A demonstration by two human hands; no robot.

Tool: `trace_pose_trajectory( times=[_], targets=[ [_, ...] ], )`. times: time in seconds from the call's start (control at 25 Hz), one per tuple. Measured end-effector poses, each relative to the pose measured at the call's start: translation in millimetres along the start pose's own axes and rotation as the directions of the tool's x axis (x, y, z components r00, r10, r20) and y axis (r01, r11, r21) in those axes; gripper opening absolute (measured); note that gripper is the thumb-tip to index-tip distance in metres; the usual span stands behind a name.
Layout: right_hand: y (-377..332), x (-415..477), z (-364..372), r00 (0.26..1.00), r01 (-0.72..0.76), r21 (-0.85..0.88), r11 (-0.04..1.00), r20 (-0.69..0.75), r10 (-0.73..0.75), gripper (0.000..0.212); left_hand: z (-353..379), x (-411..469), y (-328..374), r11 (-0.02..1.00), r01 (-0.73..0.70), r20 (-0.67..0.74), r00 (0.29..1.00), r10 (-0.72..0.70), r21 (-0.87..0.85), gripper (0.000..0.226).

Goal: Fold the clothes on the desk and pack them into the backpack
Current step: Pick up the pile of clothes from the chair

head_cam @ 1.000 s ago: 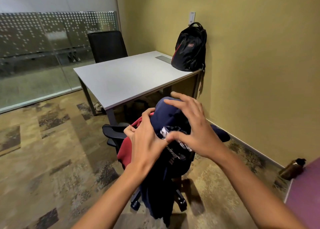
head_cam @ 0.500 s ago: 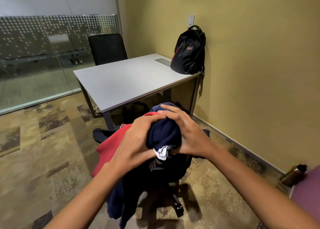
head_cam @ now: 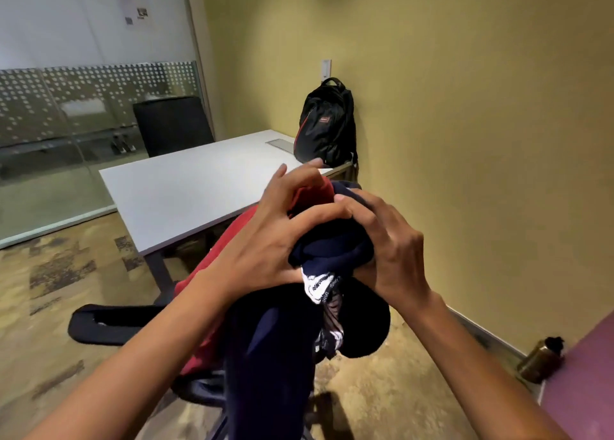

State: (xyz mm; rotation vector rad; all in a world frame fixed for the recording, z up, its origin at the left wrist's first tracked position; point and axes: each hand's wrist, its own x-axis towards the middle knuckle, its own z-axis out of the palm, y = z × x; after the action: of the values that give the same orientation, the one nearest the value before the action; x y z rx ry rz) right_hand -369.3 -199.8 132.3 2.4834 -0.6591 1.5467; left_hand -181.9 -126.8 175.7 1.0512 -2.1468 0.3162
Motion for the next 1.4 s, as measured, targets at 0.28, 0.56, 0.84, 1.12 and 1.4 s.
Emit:
trace_pose_trajectory(
  times=[0.28, 0.56, 0.84, 1.12, 1.4],
  targets=[
    [81.8, -47.4, -58.0, 0.99, -0.136, -0.253, 0.958, -0.068, 0.122, 0.061, 102.3, 73.0, 18.8, 0.967, -0.159, 0.05, 0.984, 0.173, -0.2, 0.057],
    [172.5, -69.0, -83.6, 0.948, -0.298, -0.373, 0.879, -0.223, 0.227, 0.05, 202.0, 159.8, 5.5, 0.88, -0.324, 0.034, 0.934, 0.357, -0.347, 0.053],
    [312.8, -47.4, -48.2, 0.955, -0.289, -0.461, 0.839, -0.201, 0.219, 0.046, 311.1, 239.9, -76.8, 0.854, -0.287, -0.005, 0.949, 0.317, -0.434, 0.051],
    [437.1, 1.2, 15.6, 0.986, -0.164, -0.47, 0.867, -0.075, 0.146, 0.035, 380.7, 293.8, -181.5, 0.879, -0.23, -0.081, 0.973, 0.217, -0.417, 0.046],
    [536.8, 65.1, 123.7, 0.997, -0.075, -0.31, 0.948, -0.048, 0.063, 0.034, 401.4, 328.7, -298.4, 0.959, -0.143, -0.095, 0.988, 0.123, -0.246, 0.043]
  ],
)
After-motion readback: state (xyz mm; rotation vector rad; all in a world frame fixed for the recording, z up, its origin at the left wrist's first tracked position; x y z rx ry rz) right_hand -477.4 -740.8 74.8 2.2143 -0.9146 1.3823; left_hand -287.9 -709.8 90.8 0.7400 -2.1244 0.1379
